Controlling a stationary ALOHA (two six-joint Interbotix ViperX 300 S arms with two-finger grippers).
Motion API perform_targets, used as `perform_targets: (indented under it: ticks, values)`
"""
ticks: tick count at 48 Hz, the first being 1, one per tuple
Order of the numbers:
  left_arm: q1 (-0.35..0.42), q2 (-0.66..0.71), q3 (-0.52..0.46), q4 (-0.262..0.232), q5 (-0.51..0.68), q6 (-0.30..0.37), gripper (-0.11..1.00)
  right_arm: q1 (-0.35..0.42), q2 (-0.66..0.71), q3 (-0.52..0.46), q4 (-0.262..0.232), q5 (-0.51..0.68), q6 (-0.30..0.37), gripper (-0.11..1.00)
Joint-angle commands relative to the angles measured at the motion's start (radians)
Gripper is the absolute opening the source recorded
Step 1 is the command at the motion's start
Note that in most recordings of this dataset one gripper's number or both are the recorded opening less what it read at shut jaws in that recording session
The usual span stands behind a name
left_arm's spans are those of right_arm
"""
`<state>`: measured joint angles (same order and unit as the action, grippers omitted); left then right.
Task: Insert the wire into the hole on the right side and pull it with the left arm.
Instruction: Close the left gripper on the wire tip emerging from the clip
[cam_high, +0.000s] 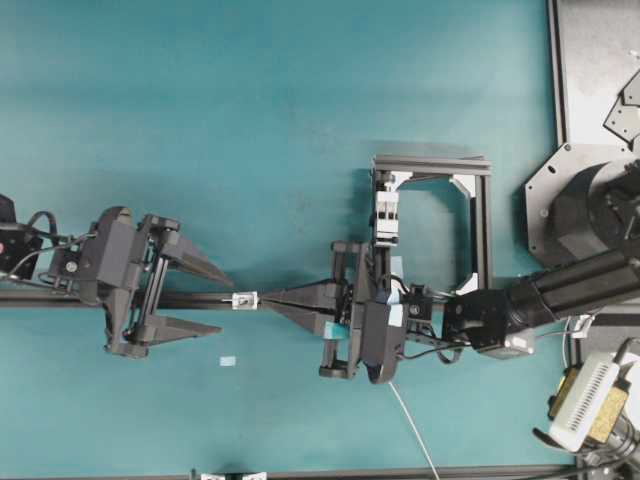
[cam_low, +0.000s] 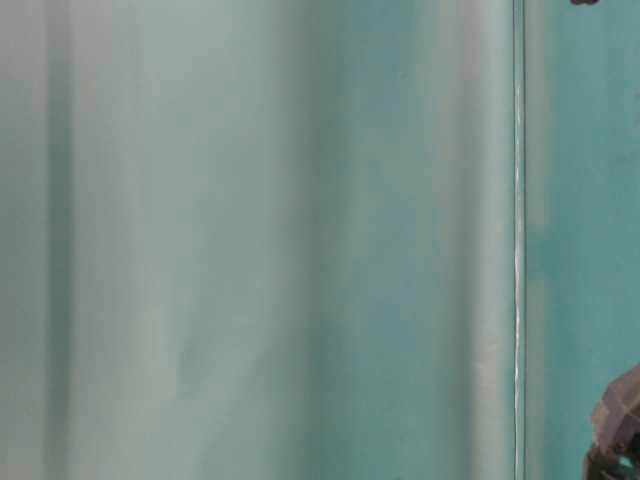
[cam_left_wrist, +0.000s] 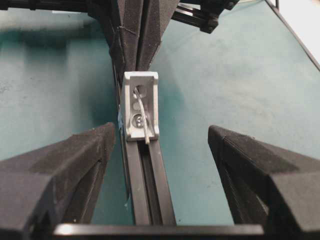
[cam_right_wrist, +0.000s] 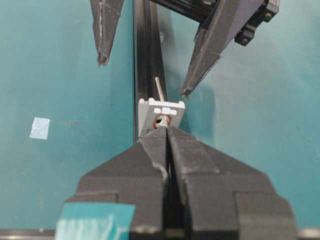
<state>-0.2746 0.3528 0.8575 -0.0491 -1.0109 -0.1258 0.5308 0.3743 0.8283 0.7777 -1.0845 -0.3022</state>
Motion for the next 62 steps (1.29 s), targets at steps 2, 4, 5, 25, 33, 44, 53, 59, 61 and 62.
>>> perform_targets:
  ticks: [2,4,5,25,33,44,53,59,61,62]
  values:
    - [0.000,-0.020,-0.020,-0.003,0.012,0.000,0.91,-0.008,-0.014,-0.012,-0.002,-0.005,0.000,0.03]
    - [0.000,-0.020,-0.023,-0.003,0.021,0.000,0.91,-0.008,-0.014,-0.012,-0.002,-0.005,0.000,0.03]
    - [0.000,-0.020,-0.026,-0.003,0.023,-0.002,0.91,-0.008,-0.014,-0.014,-0.002,-0.005,0.000,0.03]
    - [0.002,-0.020,-0.048,-0.003,0.058,-0.002,0.90,-0.008,-0.014,-0.015,-0.002,-0.005,0.000,0.03]
    - [0.002,-0.020,-0.046,-0.003,0.058,0.002,0.76,-0.008,-0.014,-0.014,-0.002,0.002,0.000,0.02]
    - [0.017,-0.021,-0.046,-0.003,0.071,0.002,0.15,-0.008,-0.014,-0.015,-0.002,0.002,0.002,0.03]
    - [0.018,-0.023,-0.046,-0.003,0.094,0.006,-0.08,-0.008,-0.014,-0.014,0.000,0.002,0.003,0.03]
    - [0.018,-0.025,-0.048,-0.003,0.095,0.008,-0.10,-0.008,-0.014,-0.014,-0.002,0.002,0.003,0.02]
    - [0.020,-0.025,-0.048,-0.003,0.095,0.008,-0.10,-0.008,-0.014,-0.014,-0.002,0.002,0.003,0.02]
    - [0.020,-0.025,-0.048,-0.003,0.095,0.008,-0.10,-0.008,-0.014,-0.014,-0.002,0.002,0.003,0.02]
